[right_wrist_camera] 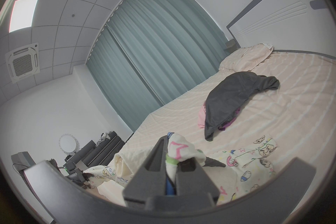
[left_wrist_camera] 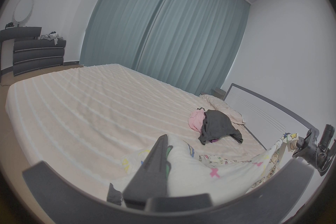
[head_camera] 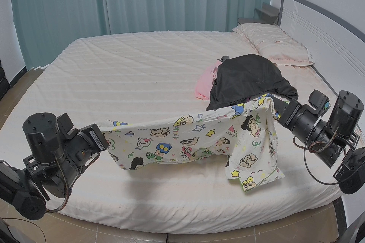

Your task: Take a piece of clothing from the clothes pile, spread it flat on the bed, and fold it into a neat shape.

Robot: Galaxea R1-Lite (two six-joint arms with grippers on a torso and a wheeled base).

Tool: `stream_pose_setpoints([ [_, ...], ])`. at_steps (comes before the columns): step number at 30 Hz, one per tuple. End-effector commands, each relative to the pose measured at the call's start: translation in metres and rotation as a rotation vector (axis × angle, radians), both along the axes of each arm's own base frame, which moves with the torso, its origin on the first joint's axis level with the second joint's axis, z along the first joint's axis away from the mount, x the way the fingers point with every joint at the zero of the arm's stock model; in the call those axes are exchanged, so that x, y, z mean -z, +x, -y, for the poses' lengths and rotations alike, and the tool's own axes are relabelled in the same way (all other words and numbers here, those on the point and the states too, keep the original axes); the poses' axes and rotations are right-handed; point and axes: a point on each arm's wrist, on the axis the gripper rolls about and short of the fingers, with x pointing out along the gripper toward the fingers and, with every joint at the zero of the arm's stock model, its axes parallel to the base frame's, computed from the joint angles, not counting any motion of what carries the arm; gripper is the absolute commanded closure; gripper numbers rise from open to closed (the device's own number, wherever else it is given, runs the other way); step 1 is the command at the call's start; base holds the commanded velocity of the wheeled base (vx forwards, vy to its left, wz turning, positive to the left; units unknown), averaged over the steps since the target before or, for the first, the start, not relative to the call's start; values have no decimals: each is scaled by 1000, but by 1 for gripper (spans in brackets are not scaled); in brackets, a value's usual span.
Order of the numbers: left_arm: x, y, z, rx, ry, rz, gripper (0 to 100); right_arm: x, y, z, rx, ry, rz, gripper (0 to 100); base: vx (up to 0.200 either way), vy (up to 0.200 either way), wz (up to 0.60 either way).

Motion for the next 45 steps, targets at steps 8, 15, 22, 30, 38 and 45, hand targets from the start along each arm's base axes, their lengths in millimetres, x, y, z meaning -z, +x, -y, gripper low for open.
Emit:
stream_pose_setpoints([
  [8,-3,-2,1,6,-6,12,100,-6,0,1,8,28,56,100,0,200,0],
  [15,-4,-3,1,7,-6,15,100,-7,0,2,8,30,60,100,0,200,0],
  [22,-4,-3,1,10,-6,14,100,-8,3,6,28,32,64,100,0,200,0],
  [30,-2,-8,8,43,-4,10,100,-8,5,8,34,24,64,100,0,0,0],
  [38,-15,-15,9,67,-25,59,100,-22,-4,17,44,3,84,100,-175,0,0],
  [45,-27,-28,9,99,-23,105,100,-42,-25,27,35,4,87,100,-200,0,0],
])
